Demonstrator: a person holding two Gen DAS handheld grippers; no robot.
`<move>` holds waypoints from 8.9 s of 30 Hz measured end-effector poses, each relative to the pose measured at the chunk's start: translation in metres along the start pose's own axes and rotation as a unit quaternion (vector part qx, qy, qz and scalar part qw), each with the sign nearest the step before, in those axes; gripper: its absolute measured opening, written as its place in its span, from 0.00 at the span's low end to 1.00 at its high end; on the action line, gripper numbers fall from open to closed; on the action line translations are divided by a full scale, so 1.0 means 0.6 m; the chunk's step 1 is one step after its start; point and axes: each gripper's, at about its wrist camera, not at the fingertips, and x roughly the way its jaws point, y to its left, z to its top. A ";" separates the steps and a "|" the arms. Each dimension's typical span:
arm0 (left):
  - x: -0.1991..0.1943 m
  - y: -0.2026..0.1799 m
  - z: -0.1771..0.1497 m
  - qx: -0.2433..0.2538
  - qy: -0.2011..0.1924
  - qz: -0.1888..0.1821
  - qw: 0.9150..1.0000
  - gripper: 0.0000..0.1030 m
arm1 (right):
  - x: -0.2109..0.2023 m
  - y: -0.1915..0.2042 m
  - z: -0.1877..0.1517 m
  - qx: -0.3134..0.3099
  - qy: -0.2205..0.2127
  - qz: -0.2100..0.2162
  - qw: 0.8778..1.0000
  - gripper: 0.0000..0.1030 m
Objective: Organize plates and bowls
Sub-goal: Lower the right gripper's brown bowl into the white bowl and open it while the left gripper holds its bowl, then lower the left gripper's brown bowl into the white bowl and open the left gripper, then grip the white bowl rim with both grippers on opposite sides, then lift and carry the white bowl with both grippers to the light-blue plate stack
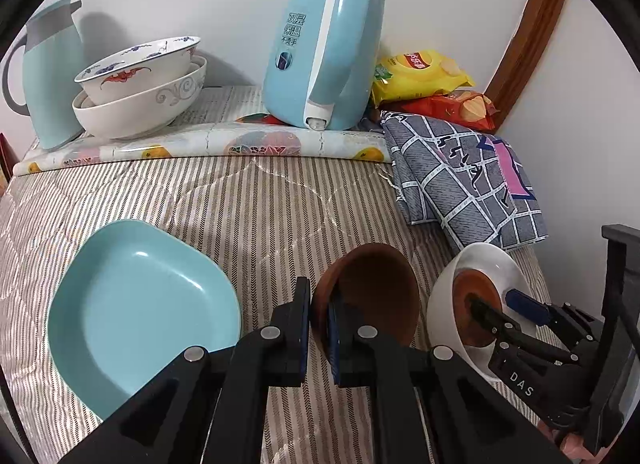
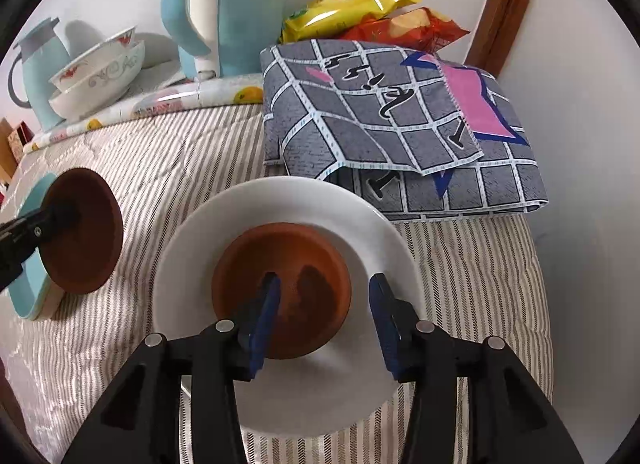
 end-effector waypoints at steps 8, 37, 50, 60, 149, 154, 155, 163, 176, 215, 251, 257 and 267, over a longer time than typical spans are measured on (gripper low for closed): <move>-0.027 -0.017 -0.001 0.006 -0.010 -0.006 1.000 0.08 | -0.046 -0.023 -0.011 0.022 -0.025 0.017 0.999 0.44; -0.059 -0.125 -0.028 0.028 -0.013 -0.029 0.999 0.08 | -0.155 -0.188 -0.120 0.132 -0.082 0.017 0.988 0.45; -0.012 -0.165 -0.025 0.029 -0.001 -0.034 0.999 0.08 | -0.155 -0.229 -0.149 0.147 -0.087 0.004 0.985 0.45; 0.026 -0.182 -0.018 0.040 0.009 -0.035 0.999 0.08 | -0.143 -0.228 -0.153 0.146 -0.081 0.006 0.986 0.45; 0.113 -0.128 -0.009 0.042 0.101 -0.047 0.993 0.39 | 0.013 -0.096 -0.031 0.085 0.018 0.025 0.996 0.43; 0.115 -0.124 -0.009 0.038 0.100 -0.049 0.993 0.42 | 0.015 -0.100 -0.032 0.093 0.020 0.038 0.995 0.43; 0.115 -0.123 -0.009 0.039 0.100 -0.050 0.993 0.42 | 0.016 -0.102 -0.033 0.096 0.019 0.041 0.994 0.43; 0.110 -0.125 -0.012 0.040 0.090 -0.044 0.994 0.41 | 0.015 -0.102 -0.037 0.109 0.012 0.047 0.993 0.42; 0.103 -0.155 -0.019 0.058 0.066 -0.044 0.995 0.11 | 0.008 -0.076 -0.036 0.111 -0.014 0.047 0.993 0.14; -0.009 -0.163 -0.057 0.057 0.038 -0.055 0.996 0.10 | -0.097 -0.081 -0.092 0.142 -0.059 0.055 0.986 0.12; -0.126 -0.015 -0.063 0.024 -0.007 -0.051 0.998 0.10 | -0.189 0.060 -0.099 0.101 -0.091 0.069 0.988 0.11; -0.133 0.026 -0.057 0.013 -0.012 -0.044 0.999 0.10 | -0.188 0.102 -0.087 0.091 -0.092 0.078 0.989 0.11; -0.137 0.091 -0.038 -0.004 -0.016 -0.036 0.999 0.10 | -0.182 0.165 -0.063 0.074 -0.092 0.085 0.989 0.11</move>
